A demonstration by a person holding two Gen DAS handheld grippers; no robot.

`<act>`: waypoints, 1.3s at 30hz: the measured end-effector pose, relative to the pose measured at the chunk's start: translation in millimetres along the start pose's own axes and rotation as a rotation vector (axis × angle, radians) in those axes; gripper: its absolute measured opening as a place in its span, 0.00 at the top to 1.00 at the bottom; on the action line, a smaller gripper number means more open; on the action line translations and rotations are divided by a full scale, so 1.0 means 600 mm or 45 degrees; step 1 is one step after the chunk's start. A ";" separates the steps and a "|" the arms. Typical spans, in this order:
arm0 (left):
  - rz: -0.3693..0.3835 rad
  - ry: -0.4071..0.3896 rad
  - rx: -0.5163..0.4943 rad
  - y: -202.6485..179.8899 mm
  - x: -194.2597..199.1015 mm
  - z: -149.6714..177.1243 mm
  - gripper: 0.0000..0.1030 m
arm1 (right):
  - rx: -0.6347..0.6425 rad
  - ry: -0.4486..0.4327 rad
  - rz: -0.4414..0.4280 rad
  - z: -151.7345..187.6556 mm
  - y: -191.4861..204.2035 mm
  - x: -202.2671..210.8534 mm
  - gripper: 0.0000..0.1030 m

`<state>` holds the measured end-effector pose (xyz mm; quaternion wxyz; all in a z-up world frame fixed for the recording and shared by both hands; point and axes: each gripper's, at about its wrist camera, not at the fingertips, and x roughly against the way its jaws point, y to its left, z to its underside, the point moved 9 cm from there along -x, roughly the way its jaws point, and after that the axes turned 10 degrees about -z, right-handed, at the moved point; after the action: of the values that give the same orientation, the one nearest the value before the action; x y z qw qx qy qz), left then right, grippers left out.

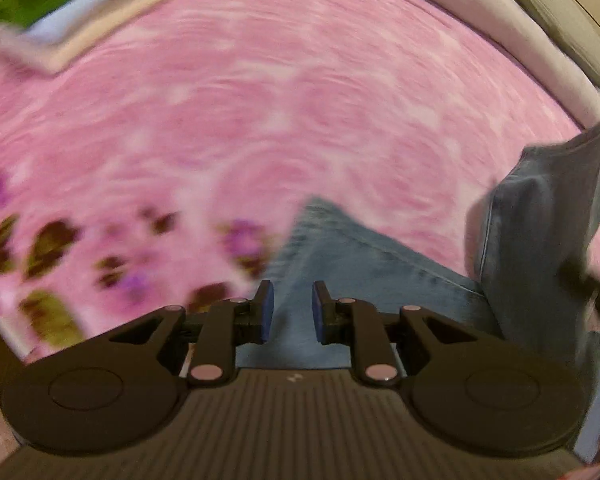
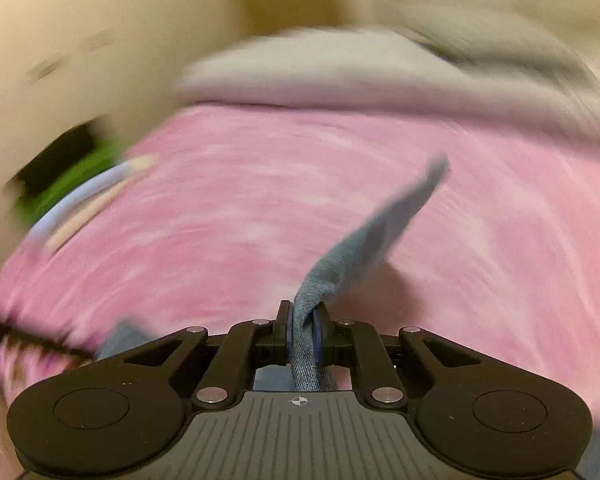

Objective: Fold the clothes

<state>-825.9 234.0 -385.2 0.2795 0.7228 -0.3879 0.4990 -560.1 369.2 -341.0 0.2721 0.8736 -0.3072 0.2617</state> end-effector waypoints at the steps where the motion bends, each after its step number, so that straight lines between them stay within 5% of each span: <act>1: -0.013 -0.004 0.035 0.020 0.005 0.002 0.84 | 0.072 0.050 -0.061 0.013 0.042 -0.012 0.88; 7: -0.022 -0.002 0.125 0.088 0.021 0.022 0.83 | 0.156 0.375 -0.221 0.135 0.161 -0.048 0.77; 10: 0.016 0.030 0.145 0.089 0.015 0.041 0.83 | 0.049 0.403 -0.186 0.155 0.140 -0.021 0.73; 13: 0.063 0.056 0.192 0.085 0.007 0.058 0.83 | -0.057 0.430 -0.151 0.175 0.121 0.005 0.57; 21: 0.173 -0.028 0.313 0.103 0.037 0.064 0.79 | -0.377 0.489 -0.044 0.229 0.064 0.077 0.57; 28: 0.295 0.063 0.500 0.103 0.004 0.080 0.77 | -1.041 0.320 0.009 0.274 -0.015 0.133 0.57; 32: 0.285 0.089 0.553 0.109 -0.016 0.085 0.77 | -1.757 0.050 -0.106 0.325 -0.047 0.172 0.57; 35: 0.277 0.109 0.592 0.113 -0.031 0.089 0.78 | -2.143 -0.167 -0.144 0.362 -0.061 0.190 0.57; 36: 0.275 0.116 0.605 0.114 -0.036 0.090 0.80 | -2.221 -0.206 -0.136 0.374 -0.064 0.194 0.58; 37: 0.272 0.122 0.618 0.115 -0.041 0.092 0.94 | -2.279 -0.226 -0.119 0.385 -0.066 0.195 0.58; 39: 0.274 0.117 0.596 0.117 -0.042 0.092 0.99 | -2.350 -0.260 -0.106 0.396 -0.068 0.198 0.58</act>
<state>-861.7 159.3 -426.6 0.0674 0.6989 -0.3232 0.6344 -383.5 198.2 -449.7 0.8402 0.3402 -0.3845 -0.1745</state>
